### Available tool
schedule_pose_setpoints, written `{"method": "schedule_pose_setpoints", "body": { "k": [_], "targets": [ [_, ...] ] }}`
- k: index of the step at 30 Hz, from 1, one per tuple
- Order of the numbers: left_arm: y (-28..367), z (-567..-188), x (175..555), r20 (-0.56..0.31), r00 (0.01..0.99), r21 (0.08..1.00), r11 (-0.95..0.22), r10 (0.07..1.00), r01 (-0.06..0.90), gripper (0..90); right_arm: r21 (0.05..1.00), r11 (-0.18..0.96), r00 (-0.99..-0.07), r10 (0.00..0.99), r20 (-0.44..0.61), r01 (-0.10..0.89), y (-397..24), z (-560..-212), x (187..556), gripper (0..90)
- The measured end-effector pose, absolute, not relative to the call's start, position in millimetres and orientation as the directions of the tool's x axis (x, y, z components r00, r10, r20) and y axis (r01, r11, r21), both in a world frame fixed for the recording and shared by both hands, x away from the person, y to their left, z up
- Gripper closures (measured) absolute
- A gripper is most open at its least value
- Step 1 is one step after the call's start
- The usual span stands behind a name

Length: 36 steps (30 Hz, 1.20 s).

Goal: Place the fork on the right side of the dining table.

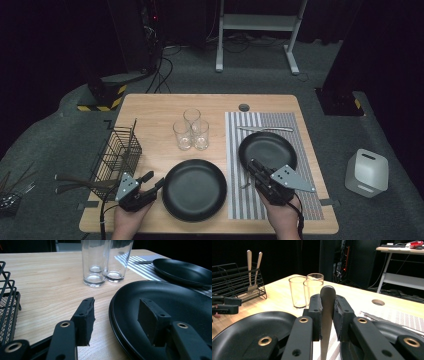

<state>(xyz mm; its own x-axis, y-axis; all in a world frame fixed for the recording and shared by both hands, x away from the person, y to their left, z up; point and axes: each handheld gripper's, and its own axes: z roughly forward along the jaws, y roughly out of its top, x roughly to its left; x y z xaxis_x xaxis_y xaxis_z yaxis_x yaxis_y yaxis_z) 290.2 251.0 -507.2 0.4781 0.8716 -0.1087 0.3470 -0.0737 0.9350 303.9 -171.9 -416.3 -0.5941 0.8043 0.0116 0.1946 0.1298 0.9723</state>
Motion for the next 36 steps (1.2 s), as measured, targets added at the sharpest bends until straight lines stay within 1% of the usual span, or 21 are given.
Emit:
{"method": "schedule_pose_setpoints", "body": {
  "k": [16,36],
  "targets": [
    [252.1,-508.4,289.6,-0.112,0.470,0.936,-0.065,0.876,0.345,47.6,0.970,0.135,-0.608,0.794,0.017,0.204,-164.4,-422.8,301.3,77.7],
    [251.2,-509.7,290.0,-0.110,0.471,0.936,-0.068,0.875,0.346,47.7,0.969,0.128,-0.607,0.795,0.027,0.211,-167.2,-423.8,299.1,77.6]
  ]
}}
